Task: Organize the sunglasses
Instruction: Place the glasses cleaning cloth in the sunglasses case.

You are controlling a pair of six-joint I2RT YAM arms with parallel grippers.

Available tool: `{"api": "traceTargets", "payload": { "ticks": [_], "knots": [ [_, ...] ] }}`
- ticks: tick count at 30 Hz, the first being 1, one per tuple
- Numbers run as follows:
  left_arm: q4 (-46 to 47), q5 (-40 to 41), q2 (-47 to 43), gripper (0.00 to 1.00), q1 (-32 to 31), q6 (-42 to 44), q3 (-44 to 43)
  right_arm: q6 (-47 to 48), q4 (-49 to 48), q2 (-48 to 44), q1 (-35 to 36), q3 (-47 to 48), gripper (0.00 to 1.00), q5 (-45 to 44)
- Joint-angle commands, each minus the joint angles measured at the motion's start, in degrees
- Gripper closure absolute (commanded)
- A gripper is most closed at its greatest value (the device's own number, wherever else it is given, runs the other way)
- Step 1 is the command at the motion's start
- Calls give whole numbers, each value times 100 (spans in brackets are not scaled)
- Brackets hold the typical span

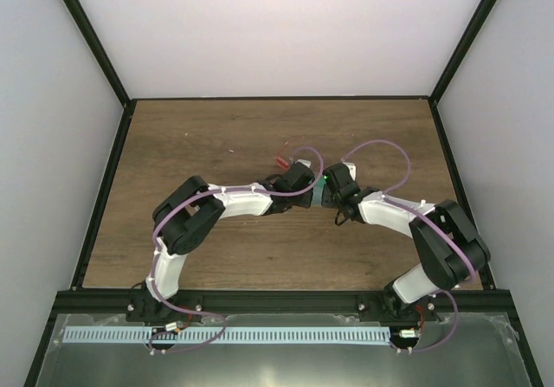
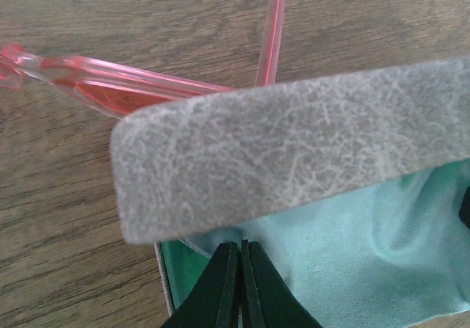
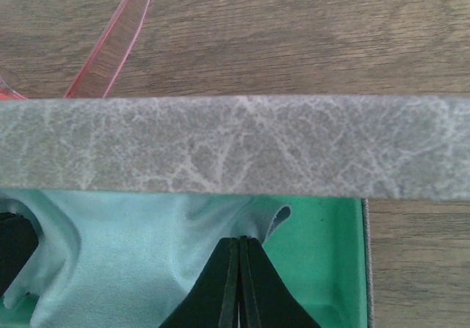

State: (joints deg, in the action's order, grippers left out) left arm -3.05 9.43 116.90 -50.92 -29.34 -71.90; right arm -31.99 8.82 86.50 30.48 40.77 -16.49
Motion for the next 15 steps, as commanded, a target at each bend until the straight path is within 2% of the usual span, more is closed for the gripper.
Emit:
{"api": "traceTargets", "payload": {
  "ticks": [1,15],
  "knots": [
    [3,-20,7,96,29,76,-115,-43,149,7,-81,272,99,-150],
    [-139,19,59,89,29,95,-243,-98,303,-50,-200,231,99,-233]
  ]
}}
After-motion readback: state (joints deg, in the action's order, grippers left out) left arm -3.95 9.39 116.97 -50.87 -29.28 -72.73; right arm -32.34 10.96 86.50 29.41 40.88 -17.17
